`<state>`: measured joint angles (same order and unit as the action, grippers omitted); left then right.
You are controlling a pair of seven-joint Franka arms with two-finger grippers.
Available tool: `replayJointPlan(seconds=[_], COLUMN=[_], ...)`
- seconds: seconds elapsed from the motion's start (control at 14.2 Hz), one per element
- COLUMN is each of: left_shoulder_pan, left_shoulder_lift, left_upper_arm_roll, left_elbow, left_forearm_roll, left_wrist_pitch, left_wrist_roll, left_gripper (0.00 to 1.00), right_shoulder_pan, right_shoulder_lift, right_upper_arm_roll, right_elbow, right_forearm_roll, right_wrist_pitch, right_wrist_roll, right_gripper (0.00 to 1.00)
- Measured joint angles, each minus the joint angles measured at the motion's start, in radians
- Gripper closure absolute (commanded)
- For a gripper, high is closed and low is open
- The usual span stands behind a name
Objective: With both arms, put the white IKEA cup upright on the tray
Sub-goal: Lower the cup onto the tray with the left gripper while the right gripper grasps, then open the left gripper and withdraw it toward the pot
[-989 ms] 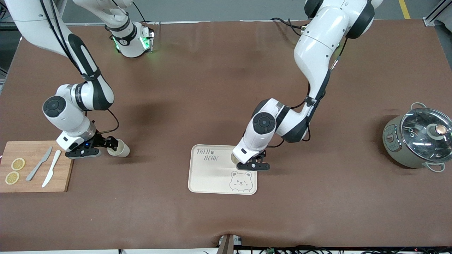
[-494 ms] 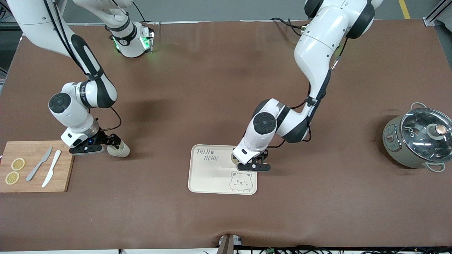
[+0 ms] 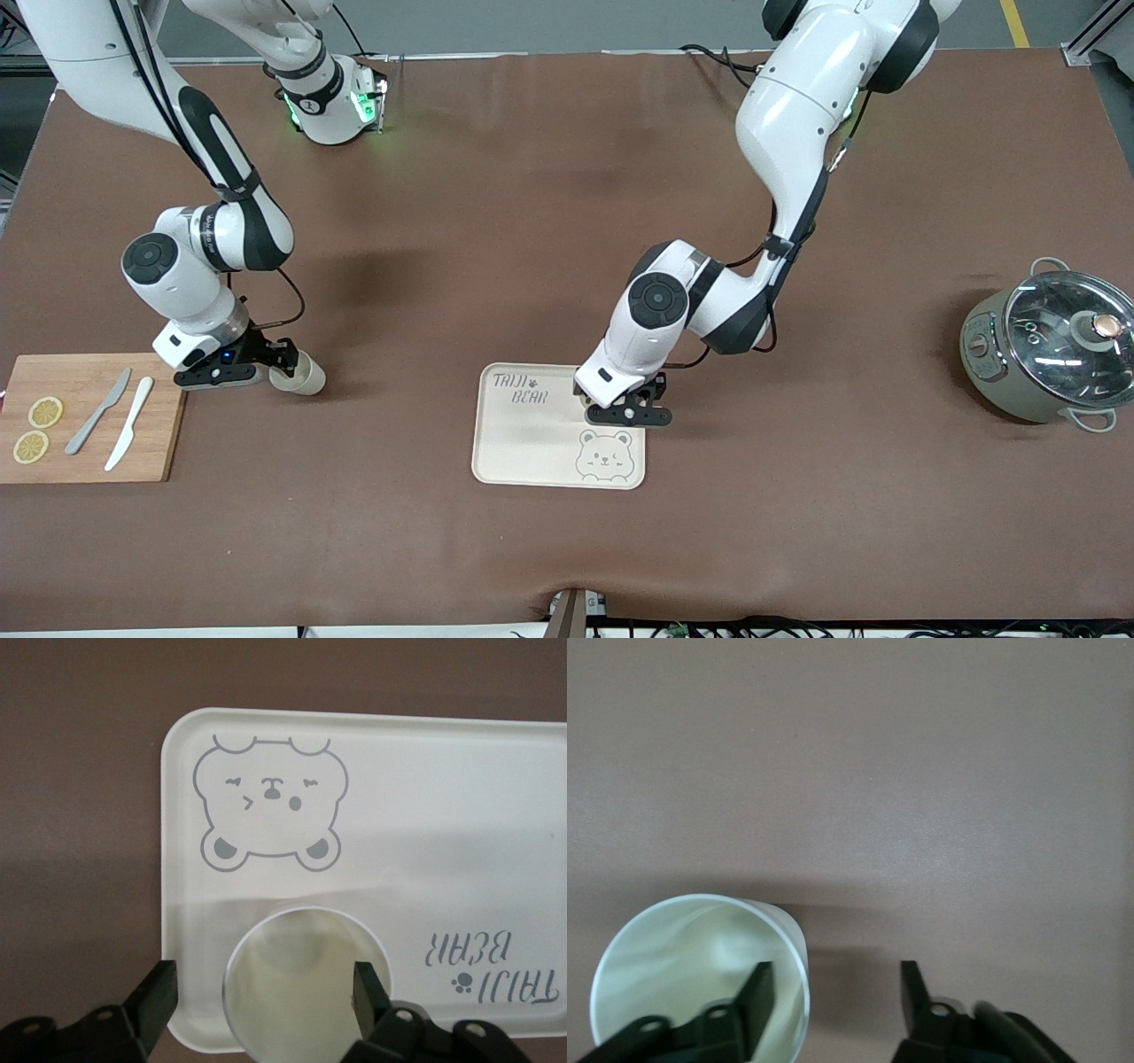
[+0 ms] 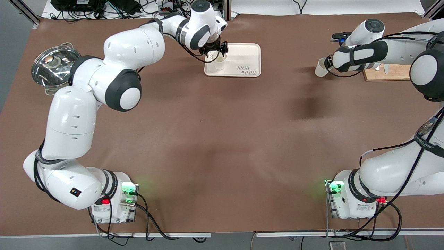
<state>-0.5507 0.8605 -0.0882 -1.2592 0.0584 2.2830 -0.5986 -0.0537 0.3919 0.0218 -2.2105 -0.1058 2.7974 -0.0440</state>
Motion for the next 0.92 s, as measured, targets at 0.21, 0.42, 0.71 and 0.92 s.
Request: replayJointPlan(seconds=[0.21, 0.42, 0.71, 0.92], left_shoulder_pan=[0.002, 0.008, 0.041, 0.108], left_shoulder_lift=[-0.054, -0.119, -0.212, -0.299], left_upper_arm_roll=[0.0, 0.001, 0.004, 0.006], left_elbow=[0.001, 0.001, -0.002, -0.003], left_forearm_roll=[0.0, 0.0, 0.0, 0.0], left_wrist_pitch=[-0.103, -0.213, -0.316, -0.43], left_wrist_roll=[0.0, -0.001, 0.03, 0.159], left_gripper=[0.0, 0.0, 0.0, 0.0], right_shoulder_pan=[0.003, 0.013, 0.025, 0.03], right_shoulder_lift=[0.0, 0.0, -0.003, -0.004], right_upper_arm_roll=[0.002, 0.004, 0.006, 0.006], right_elbow=[0.0, 0.0, 0.003, 0.003], right_forearm_roll=[0.0, 0.0, 0.002, 0.002], right_wrist_pitch=[0.0, 0.0, 0.003, 0.003], right_wrist_roll=[0.009, 0.014, 0.027, 0.092], right_gripper=[0.6, 0.87, 0.96, 1.0])
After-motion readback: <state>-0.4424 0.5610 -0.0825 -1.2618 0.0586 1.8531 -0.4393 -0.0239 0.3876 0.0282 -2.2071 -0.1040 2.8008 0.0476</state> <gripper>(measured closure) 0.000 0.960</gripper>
